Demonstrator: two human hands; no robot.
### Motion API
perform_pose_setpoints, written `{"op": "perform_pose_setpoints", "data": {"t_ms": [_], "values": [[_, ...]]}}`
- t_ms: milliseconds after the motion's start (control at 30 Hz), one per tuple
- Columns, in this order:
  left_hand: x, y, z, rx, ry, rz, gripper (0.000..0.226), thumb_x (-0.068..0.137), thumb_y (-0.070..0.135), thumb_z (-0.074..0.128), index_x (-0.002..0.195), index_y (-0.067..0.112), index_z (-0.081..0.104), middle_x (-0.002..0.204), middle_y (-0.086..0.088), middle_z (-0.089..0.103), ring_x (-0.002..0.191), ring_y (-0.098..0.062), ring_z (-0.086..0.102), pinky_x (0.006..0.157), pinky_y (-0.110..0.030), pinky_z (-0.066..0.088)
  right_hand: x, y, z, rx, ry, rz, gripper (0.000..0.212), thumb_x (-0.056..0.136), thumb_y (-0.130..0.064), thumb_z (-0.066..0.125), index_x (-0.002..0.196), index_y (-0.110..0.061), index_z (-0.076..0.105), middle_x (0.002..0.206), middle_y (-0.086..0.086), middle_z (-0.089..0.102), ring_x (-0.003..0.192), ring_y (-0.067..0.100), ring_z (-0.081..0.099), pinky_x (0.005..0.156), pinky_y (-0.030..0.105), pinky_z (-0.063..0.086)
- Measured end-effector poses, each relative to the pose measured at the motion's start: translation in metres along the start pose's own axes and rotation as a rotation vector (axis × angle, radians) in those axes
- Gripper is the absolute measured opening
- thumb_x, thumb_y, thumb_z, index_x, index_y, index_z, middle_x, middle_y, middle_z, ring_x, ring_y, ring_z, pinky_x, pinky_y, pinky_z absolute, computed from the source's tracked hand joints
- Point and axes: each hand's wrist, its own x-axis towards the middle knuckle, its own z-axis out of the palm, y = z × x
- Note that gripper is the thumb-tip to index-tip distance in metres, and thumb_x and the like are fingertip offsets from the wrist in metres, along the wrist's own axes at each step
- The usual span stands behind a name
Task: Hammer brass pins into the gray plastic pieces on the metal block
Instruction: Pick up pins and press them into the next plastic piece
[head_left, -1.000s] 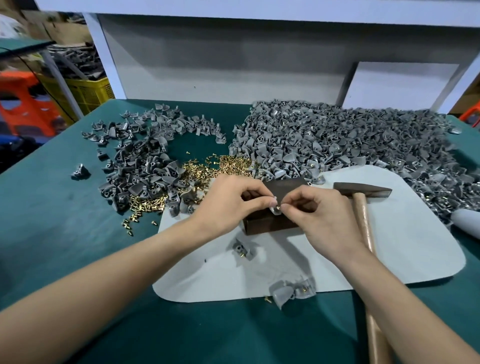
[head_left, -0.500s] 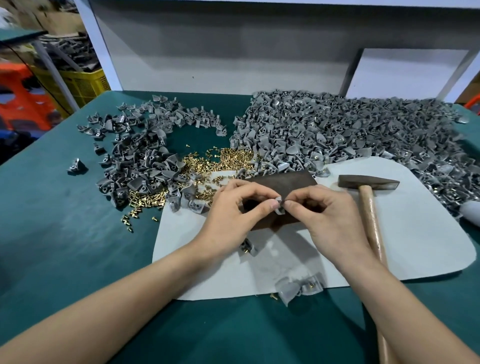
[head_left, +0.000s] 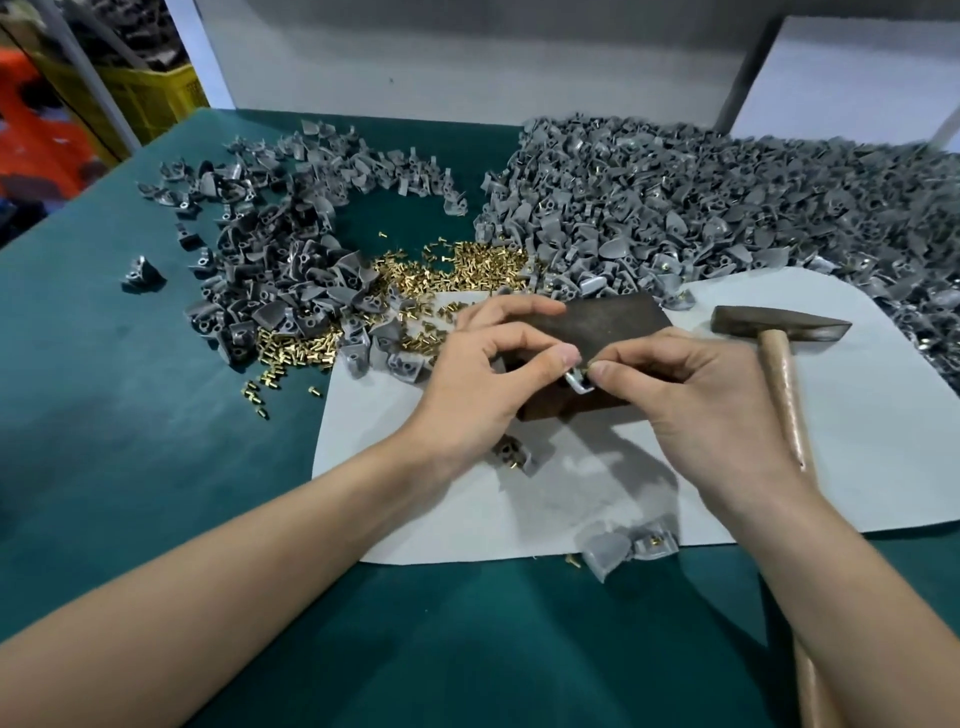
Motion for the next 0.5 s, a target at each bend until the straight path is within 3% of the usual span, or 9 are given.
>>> {"op": "perform_pose_setpoints", "data": {"t_ms": [67,133,500], "values": [[0.0004,-0.0011,0.0001,0.008,0.004,0.005,0.017,0.08,0.024,0.075,0.066,0.033,0.073,0.11,0.028,0.061,0.122,-0.005,0.044,0.102,-0.031,0.031,-0.0016,-0.0007,0.002,0.075,-0.01,0.047,0.019,0.073,-0.006,0.077,0.063,-0.023,0.074,0.06,-0.008,0.068,0.053,-0.002,0.057,0.054,0.011,0.043],[0.0006,-0.0021,0.0009,0.01,0.013,0.014,0.02,0.08,0.022,0.076,0.064,0.033,0.071,0.108,0.027,0.062,0.122,-0.006,0.044,0.1,-0.026,0.03,-0.0034,-0.0021,0.0028,0.167,-0.022,0.11,0.019,0.073,-0.002,0.076,0.064,-0.018,0.072,0.05,-0.012,0.063,0.038,-0.004,0.048,0.042,0.003,0.032],[0.0013,-0.0027,-0.0001,0.006,-0.004,-0.007,0.022,0.08,0.021,0.076,0.063,0.032,0.068,0.108,0.027,0.061,0.122,-0.002,0.041,0.096,-0.016,0.026,-0.0014,-0.0047,0.0013,0.234,-0.077,0.143,0.013,0.073,0.003,0.072,0.069,-0.01,0.071,0.042,-0.011,0.056,0.032,-0.001,0.044,0.039,0.003,0.031]]}}
